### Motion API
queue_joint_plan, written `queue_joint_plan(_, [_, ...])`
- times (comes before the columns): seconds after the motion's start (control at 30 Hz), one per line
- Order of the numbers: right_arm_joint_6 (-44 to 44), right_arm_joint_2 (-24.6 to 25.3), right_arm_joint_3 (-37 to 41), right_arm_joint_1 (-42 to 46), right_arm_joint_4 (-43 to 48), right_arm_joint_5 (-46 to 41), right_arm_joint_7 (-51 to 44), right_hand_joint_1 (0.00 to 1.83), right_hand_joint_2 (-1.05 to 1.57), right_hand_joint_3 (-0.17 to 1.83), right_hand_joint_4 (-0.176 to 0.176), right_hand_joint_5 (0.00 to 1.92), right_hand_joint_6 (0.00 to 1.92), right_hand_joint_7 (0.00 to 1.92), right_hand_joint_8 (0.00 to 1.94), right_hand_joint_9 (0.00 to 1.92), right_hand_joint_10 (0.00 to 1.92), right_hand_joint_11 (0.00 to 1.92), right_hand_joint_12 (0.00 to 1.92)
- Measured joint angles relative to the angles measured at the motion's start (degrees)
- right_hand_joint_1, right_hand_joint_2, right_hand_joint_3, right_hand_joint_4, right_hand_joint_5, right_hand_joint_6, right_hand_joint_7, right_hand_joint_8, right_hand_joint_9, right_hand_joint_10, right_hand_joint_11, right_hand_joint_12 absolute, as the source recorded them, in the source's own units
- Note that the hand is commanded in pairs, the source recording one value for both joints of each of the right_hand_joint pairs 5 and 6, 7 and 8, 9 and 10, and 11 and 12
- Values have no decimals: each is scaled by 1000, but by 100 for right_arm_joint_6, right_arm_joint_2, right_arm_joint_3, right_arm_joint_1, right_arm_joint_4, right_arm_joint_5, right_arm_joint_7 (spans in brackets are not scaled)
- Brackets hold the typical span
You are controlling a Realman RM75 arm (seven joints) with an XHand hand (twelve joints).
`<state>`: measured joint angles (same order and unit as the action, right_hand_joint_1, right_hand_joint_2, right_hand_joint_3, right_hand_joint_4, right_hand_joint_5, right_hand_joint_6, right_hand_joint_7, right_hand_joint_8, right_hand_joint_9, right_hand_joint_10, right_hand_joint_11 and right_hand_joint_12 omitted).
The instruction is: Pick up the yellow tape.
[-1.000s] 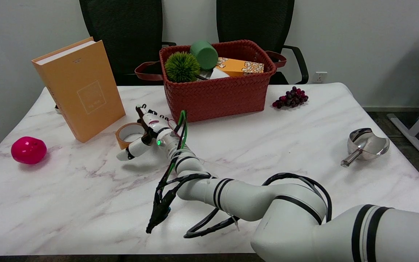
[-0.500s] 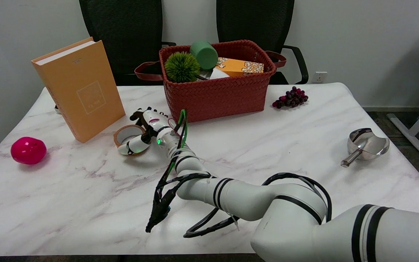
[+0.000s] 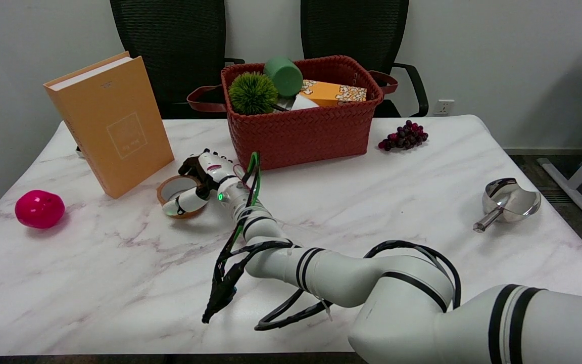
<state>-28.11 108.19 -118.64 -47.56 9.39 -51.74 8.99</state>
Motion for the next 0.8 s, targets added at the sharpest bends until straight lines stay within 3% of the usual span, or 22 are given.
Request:
queue_joint_plan(0.2, [-40,0,-4,16,10,1,-2,1128,779,275,0,750,750,945,945,754,754,1814,1814])
queue_joint_plan(0.8, [-412,-201,-71,317,711,221,-9,1204,490,428,0,679,679,912,912,676,676,1888,1888])
